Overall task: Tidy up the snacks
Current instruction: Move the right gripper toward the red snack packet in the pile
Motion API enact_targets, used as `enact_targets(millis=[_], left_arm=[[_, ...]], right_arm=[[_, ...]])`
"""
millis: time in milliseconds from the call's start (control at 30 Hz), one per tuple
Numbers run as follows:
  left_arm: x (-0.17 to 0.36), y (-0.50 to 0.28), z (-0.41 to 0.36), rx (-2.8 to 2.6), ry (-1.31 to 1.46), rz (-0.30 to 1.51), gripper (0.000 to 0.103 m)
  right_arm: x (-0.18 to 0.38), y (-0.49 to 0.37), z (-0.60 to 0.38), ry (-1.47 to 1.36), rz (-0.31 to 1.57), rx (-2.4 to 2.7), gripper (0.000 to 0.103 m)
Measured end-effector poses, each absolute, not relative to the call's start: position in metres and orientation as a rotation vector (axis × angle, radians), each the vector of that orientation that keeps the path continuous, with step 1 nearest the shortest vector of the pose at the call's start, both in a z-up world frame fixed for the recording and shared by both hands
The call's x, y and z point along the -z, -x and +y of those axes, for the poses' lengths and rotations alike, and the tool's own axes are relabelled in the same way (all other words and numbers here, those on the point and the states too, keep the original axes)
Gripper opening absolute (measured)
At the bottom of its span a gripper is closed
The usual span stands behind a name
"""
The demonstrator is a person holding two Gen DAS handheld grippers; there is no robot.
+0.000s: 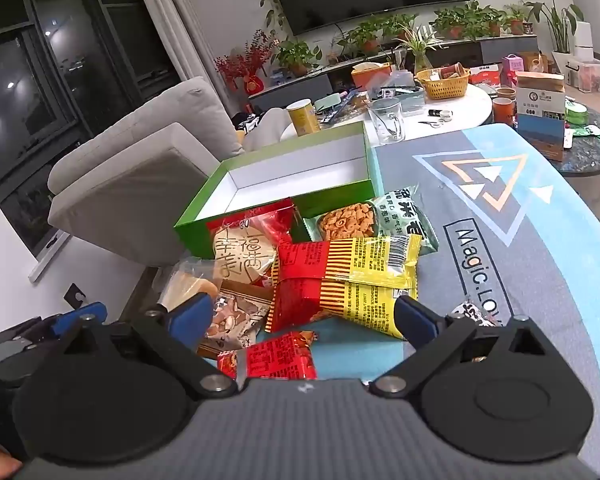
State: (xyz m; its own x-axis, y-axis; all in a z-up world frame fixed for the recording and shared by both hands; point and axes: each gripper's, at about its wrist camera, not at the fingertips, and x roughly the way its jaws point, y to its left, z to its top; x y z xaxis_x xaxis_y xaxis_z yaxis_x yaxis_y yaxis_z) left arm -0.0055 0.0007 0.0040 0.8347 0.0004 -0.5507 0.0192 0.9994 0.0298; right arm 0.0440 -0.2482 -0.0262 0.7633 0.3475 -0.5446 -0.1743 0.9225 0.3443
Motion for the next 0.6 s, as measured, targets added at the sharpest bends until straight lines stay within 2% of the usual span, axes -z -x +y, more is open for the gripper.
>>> enact_targets(millis=[600], left_arm=[[-0.0077, 0.01, -0.0006, 0.013, -0.04, 0.586, 0.077]], right_arm=[[0.0217, -0.0349, -0.2441, -0.27, 0.636, -0.299, 0.078]])
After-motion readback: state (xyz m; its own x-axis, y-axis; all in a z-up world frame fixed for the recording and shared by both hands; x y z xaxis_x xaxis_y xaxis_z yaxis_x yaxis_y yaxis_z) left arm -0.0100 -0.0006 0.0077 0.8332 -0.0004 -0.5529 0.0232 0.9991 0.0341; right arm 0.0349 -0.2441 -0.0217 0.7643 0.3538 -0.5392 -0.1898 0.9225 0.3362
